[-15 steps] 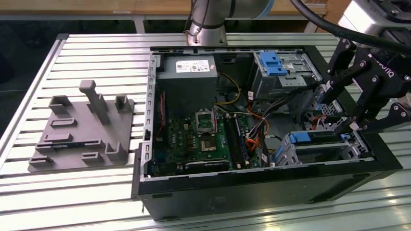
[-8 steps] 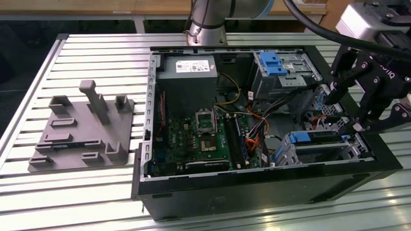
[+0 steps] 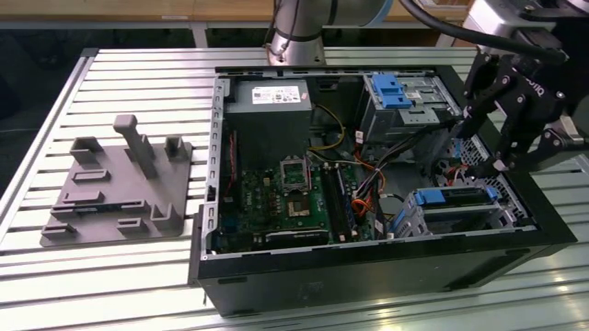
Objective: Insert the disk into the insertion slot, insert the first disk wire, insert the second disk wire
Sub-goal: 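Insert the first disk wire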
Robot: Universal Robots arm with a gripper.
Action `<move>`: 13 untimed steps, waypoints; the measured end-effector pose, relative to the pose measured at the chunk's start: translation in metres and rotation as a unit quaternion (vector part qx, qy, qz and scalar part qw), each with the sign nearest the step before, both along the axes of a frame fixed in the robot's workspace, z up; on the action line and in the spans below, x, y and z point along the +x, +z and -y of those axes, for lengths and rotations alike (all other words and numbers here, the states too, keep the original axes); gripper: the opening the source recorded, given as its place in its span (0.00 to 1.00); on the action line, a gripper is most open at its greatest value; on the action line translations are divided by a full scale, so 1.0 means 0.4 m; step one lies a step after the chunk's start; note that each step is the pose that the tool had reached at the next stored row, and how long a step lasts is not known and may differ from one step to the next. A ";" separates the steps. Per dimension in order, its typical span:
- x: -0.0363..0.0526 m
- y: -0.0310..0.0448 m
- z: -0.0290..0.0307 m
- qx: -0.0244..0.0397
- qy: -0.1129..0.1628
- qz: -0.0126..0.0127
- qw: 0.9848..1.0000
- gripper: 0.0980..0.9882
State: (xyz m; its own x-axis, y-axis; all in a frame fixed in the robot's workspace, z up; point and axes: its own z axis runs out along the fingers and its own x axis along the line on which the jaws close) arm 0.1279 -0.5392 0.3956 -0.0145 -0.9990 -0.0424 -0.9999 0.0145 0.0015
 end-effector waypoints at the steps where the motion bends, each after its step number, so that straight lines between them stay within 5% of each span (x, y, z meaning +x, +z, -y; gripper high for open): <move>1: 0.002 -0.001 -0.010 -0.002 0.000 0.000 1.000 0.58; 5: 0.019 -0.006 -0.030 -0.013 0.000 0.000 1.000 0.58; 13: 0.085 -0.018 -0.033 -0.028 0.000 -0.003 1.000 0.58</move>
